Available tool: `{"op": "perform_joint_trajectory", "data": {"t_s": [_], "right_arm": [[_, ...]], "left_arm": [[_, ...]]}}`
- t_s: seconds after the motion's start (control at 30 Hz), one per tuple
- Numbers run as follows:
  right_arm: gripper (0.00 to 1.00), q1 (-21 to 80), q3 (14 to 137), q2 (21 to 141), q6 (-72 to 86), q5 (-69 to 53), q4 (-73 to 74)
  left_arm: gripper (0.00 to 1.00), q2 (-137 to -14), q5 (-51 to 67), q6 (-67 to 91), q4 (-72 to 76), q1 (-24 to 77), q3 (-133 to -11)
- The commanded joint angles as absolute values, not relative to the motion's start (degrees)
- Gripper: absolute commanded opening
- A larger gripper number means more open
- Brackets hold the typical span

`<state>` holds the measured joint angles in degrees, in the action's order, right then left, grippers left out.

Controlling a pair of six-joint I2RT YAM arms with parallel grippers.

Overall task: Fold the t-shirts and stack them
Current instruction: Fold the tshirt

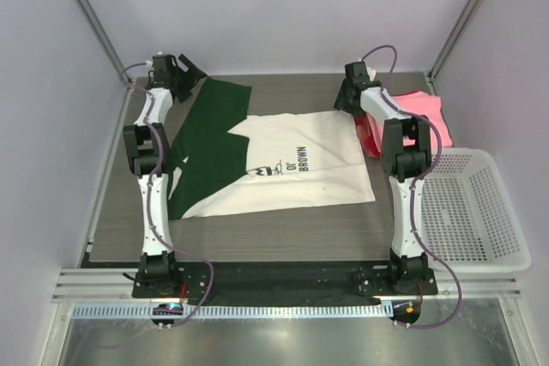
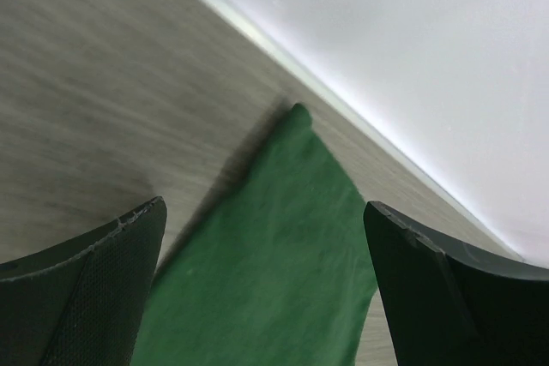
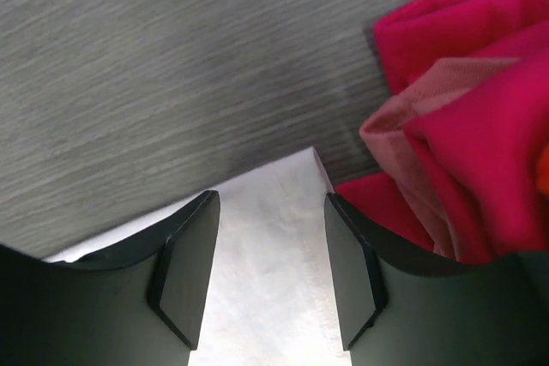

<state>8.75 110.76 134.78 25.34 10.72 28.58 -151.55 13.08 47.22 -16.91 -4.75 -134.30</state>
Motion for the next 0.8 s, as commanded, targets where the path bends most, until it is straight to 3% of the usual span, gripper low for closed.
{"op": "perform_joint_trajectory", "data": {"t_s": [0.0, 0.03, 0.2, 0.33, 0.47, 0.57, 0.6, 0.63, 0.67, 0.73, 0.77], "right_arm": [[0.58, 8.7, 114.2, 137.5, 24.4, 14.2, 29.5], [0.58, 8.5, 114.3, 138.0, 24.4, 14.2, 29.5], [0.38, 9.0, 115.0, 139.1, 24.2, 13.3, 29.6], [0.35, 9.6, 115.0, 138.4, 23.6, 13.4, 29.4], [0.28, 10.4, 115.0, 137.5, 23.0, 13.6, 29.4], [0.23, 10.4, 115.0, 137.5, 22.8, 13.3, 29.5], [0.20, 10.4, 115.0, 137.4, 22.7, 13.3, 29.4], [0.18, 10.4, 114.9, 137.3, 22.6, 13.3, 29.5], [0.13, 10.4, 114.9, 137.2, 22.7, 13.3, 29.6], [0.10, 10.3, 115.0, 137.0, 22.5, 13.3, 29.6], [0.06, 10.4, 115.0, 136.8, 22.3, 13.3, 29.7]], "left_arm": [[0.97, -154.6, 13.2, 44.7, -17.8, -3.9, -139.6], [0.97, -155.2, 13.3, 44.3, -17.8, -3.6, -140.4], [0.96, -157.2, 13.3, 42.5, -17.3, -2.3, -141.5], [0.94, -157.9, 13.0, 41.3, -17.4, -1.7, -141.5], [0.82, -159.2, 12.9, 40.3, -17.6, -1.1, -141.9], [0.59, -160.8, 13.4, 41.7, -15.6, -1.1, -142.9], [0.46, -161.2, 13.9, 42.5, -14.4, -1.2, -143.0], [0.40, -161.7, 14.8, 43.3, -13.1, -1.4, -143.0], [0.25, -162.0, 15.3, 44.5, -10.3, -1.5, -143.0], [0.14, -162.1, 15.5, 45.3, -8.9, -1.8, -143.1], [0.03, -161.7, 15.8, 46.0, -6.6, -2.2, -142.7]]}}
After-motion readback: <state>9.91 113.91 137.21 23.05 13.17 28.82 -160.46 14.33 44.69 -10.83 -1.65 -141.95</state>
